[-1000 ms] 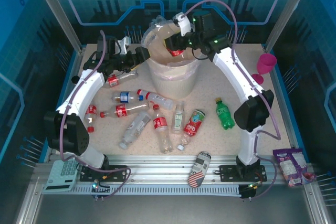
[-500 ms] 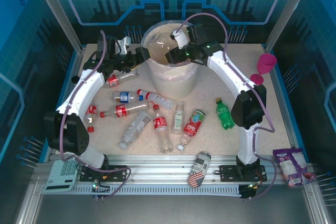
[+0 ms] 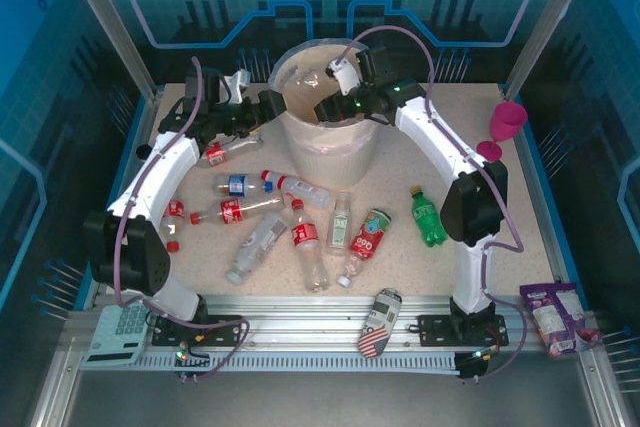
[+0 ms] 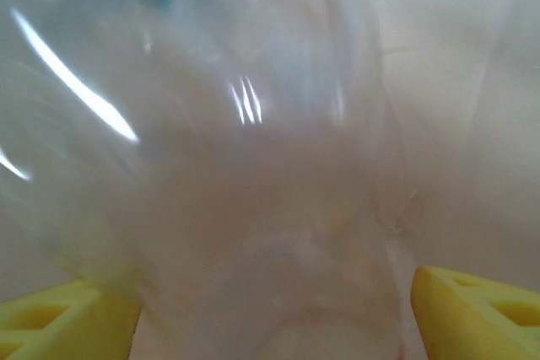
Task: Put the plastic bottles in the bin
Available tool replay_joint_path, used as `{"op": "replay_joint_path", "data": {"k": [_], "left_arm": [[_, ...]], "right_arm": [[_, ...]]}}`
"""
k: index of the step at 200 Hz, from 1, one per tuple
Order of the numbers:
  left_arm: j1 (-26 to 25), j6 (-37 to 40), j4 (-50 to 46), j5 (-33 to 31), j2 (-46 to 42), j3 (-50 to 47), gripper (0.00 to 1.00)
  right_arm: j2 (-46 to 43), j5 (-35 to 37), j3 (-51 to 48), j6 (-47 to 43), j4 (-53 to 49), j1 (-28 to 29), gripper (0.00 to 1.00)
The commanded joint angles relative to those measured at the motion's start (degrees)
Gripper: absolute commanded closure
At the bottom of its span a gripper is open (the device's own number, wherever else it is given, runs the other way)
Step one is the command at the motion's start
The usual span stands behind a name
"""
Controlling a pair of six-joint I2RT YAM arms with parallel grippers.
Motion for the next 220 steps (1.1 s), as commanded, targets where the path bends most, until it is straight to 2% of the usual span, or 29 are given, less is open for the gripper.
{"op": "replay_joint_path", "data": {"k": [1,50,89,113,134,166,220], "left_arm": [[-0.33,3.07,-5.01,0.14,2.18,-0.46,0.06],[-0.33,3.39,-5.2,-0.03,2.47,-0.46,0.06],[-0.41,3.37,-5.2,0.13,3.06,-0.55,0.06],[-0.46,3.72,-5.41,0.14,3.49,-0.49,0.06],[-0.68,4.24,-5.64,-0.1,3.35,-0.55,0.06],[-0.77,4.75,-5.81,-0.29,3.33,-0.46,0.06],[-0.85,4.62,-5.55,-0.36,3.07,-0.7,0.06]], "right_arm": [[-1.31,0.08,2.97,-1.02,-2.49,-0.56,0.14],[-1.81,-0.3,6.92,-1.65,-5.42,-0.48,0.13],[-3.29,-0.25,13.63,-1.44,-10.85,-0.41,0.13],[-4.72,1.57,17.79,-0.21,-14.93,-0.4,0.13],[-8.16,6.18,18.65,0.68,-17.98,-0.59,0.11],[-17.89,11.13,11.05,4.55,-19.39,-2.38,0.08],[-32.94,15.83,-13.01,10.85,-23.95,-10.25,0.07]]}}
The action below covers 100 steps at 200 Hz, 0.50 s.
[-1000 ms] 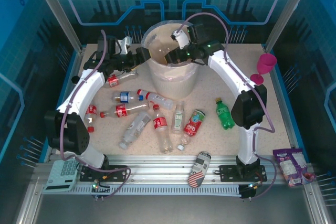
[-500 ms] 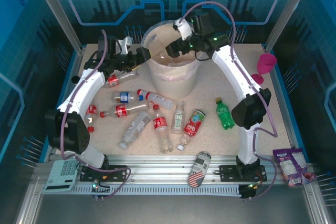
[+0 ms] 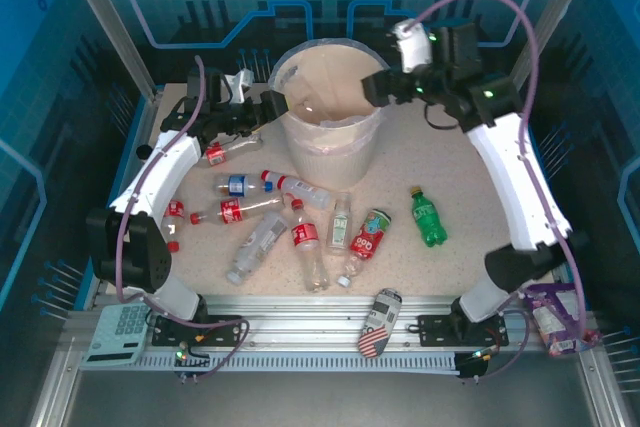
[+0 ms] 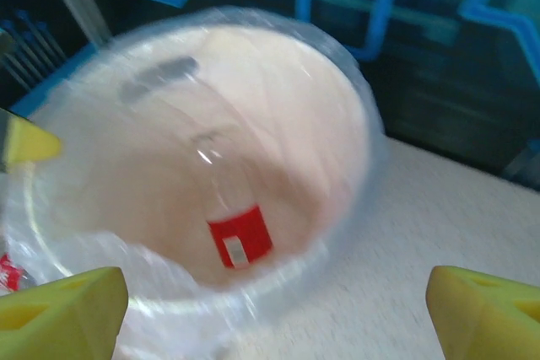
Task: Put the plastic bottles in the bin
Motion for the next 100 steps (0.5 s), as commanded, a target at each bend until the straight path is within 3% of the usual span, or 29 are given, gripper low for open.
{"op": "replay_joint_path", "data": {"k": [1,49,100], "left_arm": [[-0.83,3.18,-6.49,-1.77,2.1,-0.8,0.06],[-0.83,3.64,-6.67,-2.31,2.35,-0.82,0.06],[-0.86,3.79,-6.69,-2.53,2.69,-0.94,0.06]], "right_arm": [[-3.01,3.46,-9.97,4.88,-6.24,-3.62,0.07],[-8.26,5.32,-33.61,8.16,-6.75,-8.4,0.09],[-1.71,6.16,-47.56,10.51,0.17,-7.78,0.14]]}}
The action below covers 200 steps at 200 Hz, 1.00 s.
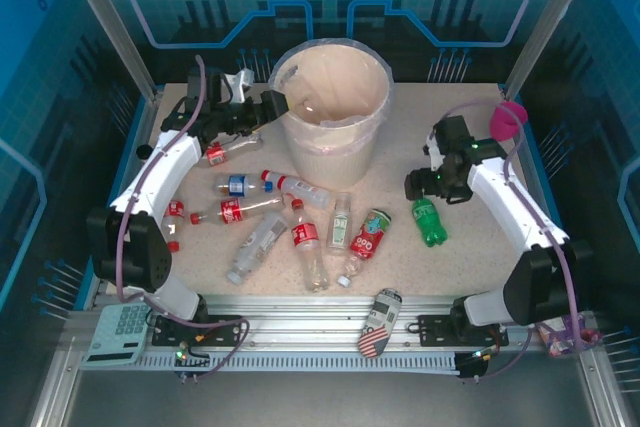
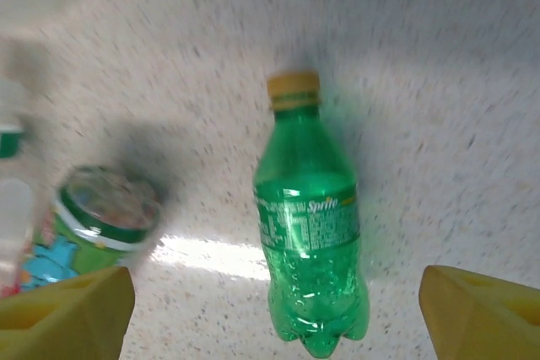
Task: Put the plastic bottles in the bin
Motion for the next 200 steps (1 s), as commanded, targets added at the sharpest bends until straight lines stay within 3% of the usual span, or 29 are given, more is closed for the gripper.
{"op": "replay_joint_path", "data": {"k": [1,94,130,165,200], "left_arm": [[-0.76,3.44,-7.09,-2.51,2.55,-0.94,0.06],[-1.19,4.52,-7.65,-3.0,2.41,-0.83,0.06],[-1.27,4.52,-7.74,-3.38,2.48,-0.8,0.06],[-1.31,4.33,-7.74,-3.44,2.47,-0.85,0.06],[-1.36,4.36,-7.74,-3.35,2.48,-0.84,0.06]], "right_arm": [[3.78,1.59,-2.89,2.03,3.82,0.11,0.14],[16.1,1.99,-6.65,2.71,10.81,-0.77,0.18],[16.46,2.38,-7.67,2.83,11.34,-0.77,0.26],[15.08,2.21,-7.63,2.19,10.97,-0.85,0.45],[14.46,0.31,-6.68,1.21,10.42,-0.85,0.48]]}}
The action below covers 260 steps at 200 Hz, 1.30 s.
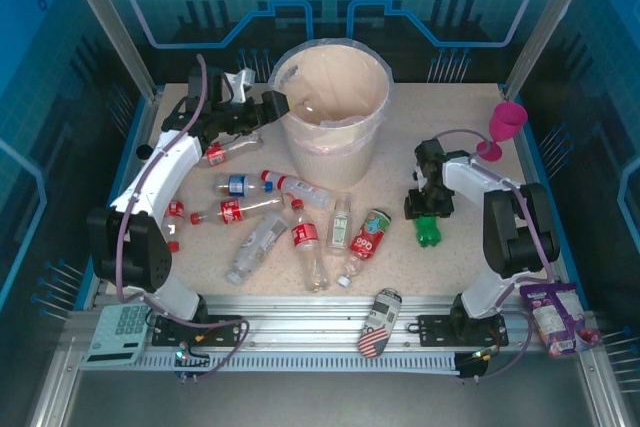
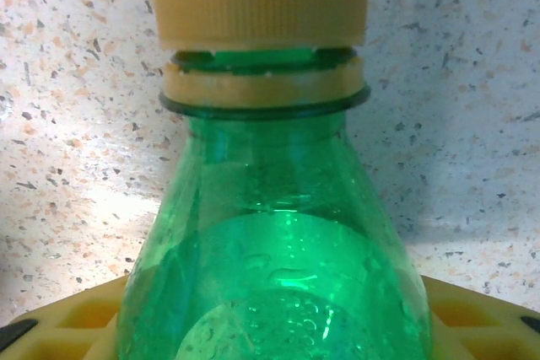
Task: Put the plastic bottles in the bin
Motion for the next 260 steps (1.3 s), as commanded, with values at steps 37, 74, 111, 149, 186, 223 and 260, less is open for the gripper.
{"op": "replay_joint_path", "data": {"k": [37,74,111,149,186,223,260], "left_arm": [[-1.12,3.09,-7.76,-2.69,2.52,-1.16,0.06],[-1.12,3.04,-7.79,-2.88,2.43,-1.06,0.06],[-1.08,2.88,-7.74,-2.61,2.44,-1.03,0.06],[-2.03,4.32,-8.84,-4.25,2.43,-0.77,0.06],[-2.96,4.46,-8.95,-4.39,2.51,-0.63,0.06],[-4.7,5.59,-9.73,-5.35,3.17,-0.46,0.06],[-5.32,5.87,-9.93,-5.61,3.66,-0.41,0.06]], "right_arm": [[-6.12,-6.45,6.54,-2.09,-3.59,-1.0,0.5],[-12.94,-10.45,13.06,-2.15,-5.25,-1.1,0.55],[-18.79,-10.43,21.49,-2.51,-7.72,-1.08,0.59],[-20.17,-12.04,32.39,-3.7,-7.88,-0.99,0.6],[-16.29,-15.19,42.87,-3.5,-5.88,1.41,0.62],[-10.44,-14.9,50.54,-5.24,-2.18,8.48,0.61],[-3.93,-13.6,56.28,-5.62,2.2,13.92,0.61]]}}
